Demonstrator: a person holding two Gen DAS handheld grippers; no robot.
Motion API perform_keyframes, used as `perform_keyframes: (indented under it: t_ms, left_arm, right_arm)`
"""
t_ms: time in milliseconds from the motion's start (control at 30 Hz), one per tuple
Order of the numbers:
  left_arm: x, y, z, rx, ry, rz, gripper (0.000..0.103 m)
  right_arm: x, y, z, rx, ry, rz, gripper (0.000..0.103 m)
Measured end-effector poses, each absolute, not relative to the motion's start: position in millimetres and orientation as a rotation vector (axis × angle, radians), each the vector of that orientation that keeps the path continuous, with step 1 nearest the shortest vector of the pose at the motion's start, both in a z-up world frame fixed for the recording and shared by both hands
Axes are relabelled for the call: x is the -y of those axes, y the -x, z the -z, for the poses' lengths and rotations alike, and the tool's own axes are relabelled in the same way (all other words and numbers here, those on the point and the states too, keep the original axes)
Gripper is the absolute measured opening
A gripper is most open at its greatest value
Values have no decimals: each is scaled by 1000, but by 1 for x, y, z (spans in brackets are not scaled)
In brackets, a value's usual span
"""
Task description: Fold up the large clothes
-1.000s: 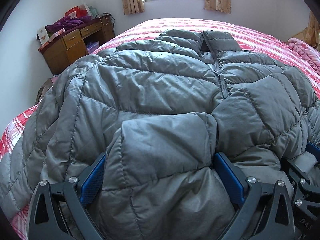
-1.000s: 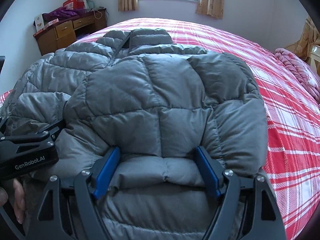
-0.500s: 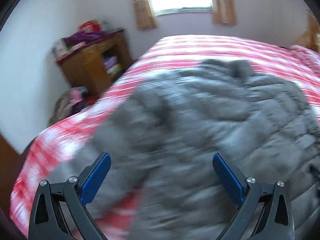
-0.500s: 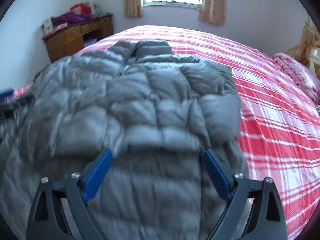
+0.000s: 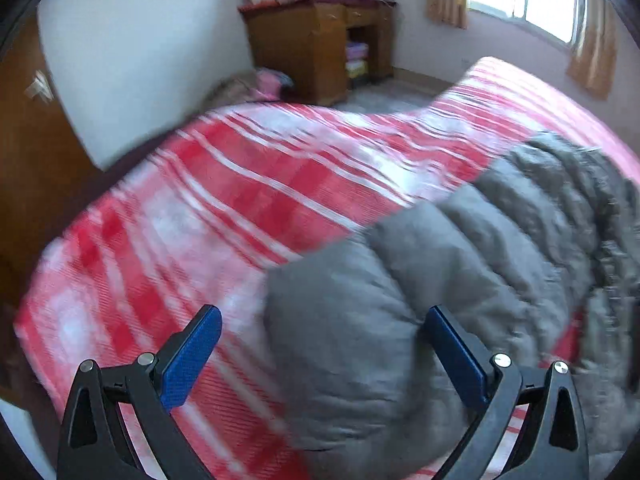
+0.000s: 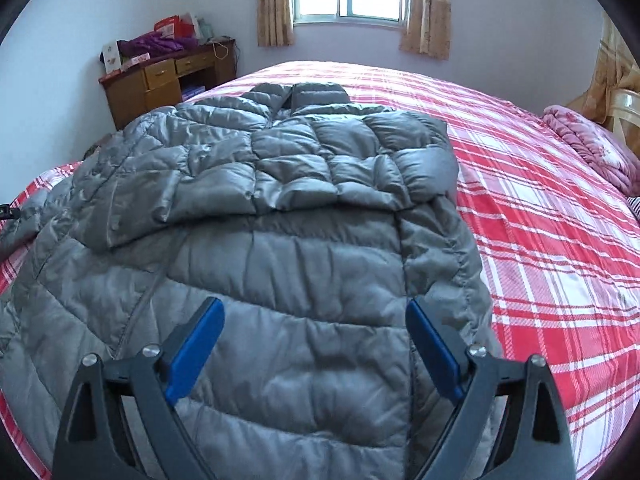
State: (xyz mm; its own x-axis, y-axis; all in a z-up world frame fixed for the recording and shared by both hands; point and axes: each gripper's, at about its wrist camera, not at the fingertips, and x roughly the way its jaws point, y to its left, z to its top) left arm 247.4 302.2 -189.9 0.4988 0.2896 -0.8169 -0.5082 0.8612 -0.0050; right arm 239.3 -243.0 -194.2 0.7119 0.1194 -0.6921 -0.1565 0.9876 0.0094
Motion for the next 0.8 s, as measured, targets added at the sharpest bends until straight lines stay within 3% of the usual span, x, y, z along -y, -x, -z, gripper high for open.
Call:
perform_keyframes:
  t_ms: [33, 100, 167, 233, 533, 800]
  left_arm:
    - [-299, -250, 193, -942, 273, -486, 101]
    - [-291, -255, 197, -938, 270, -461, 80]
    - [-285, -256, 193, -930, 269, -428, 50]
    - [-272, -256, 179, -914, 209, -429, 31]
    - [-164, -255, 69, -641, -26, -305, 25]
    - [-12, -282, 62, -554, -159, -52, 26]
  right_arm:
    - [243, -238, 194, -761, 49, -153, 94]
    - [243, -235, 192, -754, 48, -150, 94]
    - [243, -232, 188, -742, 46, -146, 94]
    - [246, -228, 186, -732, 46, -139, 94]
    - [282, -228, 180, -687, -61, -64, 94]
    - [297, -227, 181, -678, -113, -49, 94]
